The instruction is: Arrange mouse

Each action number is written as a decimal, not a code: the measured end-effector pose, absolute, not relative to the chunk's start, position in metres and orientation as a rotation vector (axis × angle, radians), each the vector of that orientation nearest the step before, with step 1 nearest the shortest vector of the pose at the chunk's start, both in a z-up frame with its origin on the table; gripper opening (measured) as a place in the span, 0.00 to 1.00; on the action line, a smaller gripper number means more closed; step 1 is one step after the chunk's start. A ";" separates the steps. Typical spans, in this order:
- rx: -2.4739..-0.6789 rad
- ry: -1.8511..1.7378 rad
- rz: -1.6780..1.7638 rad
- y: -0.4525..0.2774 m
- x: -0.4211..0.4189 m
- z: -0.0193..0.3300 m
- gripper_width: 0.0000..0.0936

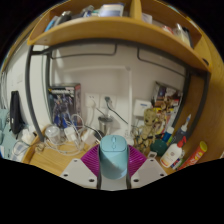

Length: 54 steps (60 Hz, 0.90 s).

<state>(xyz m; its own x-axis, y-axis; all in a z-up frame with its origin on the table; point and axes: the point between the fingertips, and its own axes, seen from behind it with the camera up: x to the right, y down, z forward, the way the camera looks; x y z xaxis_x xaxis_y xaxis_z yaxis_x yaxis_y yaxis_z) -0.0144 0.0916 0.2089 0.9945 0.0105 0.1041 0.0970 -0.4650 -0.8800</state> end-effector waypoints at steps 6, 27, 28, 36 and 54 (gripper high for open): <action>-2.113 -0.033 -0.057 0.100 0.009 0.159 0.36; -2.390 -0.015 0.012 0.075 0.017 -0.008 0.38; -2.397 -0.010 0.016 0.074 0.017 -0.011 0.38; -2.378 -0.009 0.014 0.071 0.017 -0.014 0.46; -2.442 -0.054 -0.100 0.045 0.018 0.000 0.93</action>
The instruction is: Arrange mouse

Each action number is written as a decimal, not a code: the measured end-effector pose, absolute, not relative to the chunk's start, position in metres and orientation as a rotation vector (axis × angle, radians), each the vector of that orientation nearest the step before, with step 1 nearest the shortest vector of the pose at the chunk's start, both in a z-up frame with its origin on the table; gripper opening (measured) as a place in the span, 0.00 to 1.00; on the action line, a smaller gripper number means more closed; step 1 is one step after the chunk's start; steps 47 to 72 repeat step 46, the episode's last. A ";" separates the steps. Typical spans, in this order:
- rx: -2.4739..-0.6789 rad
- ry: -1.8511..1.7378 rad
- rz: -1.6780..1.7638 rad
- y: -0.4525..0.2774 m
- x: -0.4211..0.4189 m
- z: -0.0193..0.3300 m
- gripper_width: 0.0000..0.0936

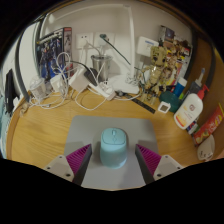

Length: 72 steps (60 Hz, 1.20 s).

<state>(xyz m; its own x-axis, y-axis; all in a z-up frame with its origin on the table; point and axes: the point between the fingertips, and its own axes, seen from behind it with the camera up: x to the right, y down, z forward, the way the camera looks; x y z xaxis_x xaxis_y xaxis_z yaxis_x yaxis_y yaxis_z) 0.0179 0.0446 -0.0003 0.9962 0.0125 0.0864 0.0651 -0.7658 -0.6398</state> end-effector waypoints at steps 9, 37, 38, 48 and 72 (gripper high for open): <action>-2.401 0.014 -0.091 0.011 0.005 0.051 0.93; -2.256 0.039 -0.062 -0.114 -0.094 0.187 0.93; -2.254 0.039 -0.060 -0.118 -0.098 0.189 0.93; -2.240 0.028 -0.062 -0.140 -0.118 0.199 0.93; -2.240 0.028 -0.062 -0.140 -0.118 0.199 0.93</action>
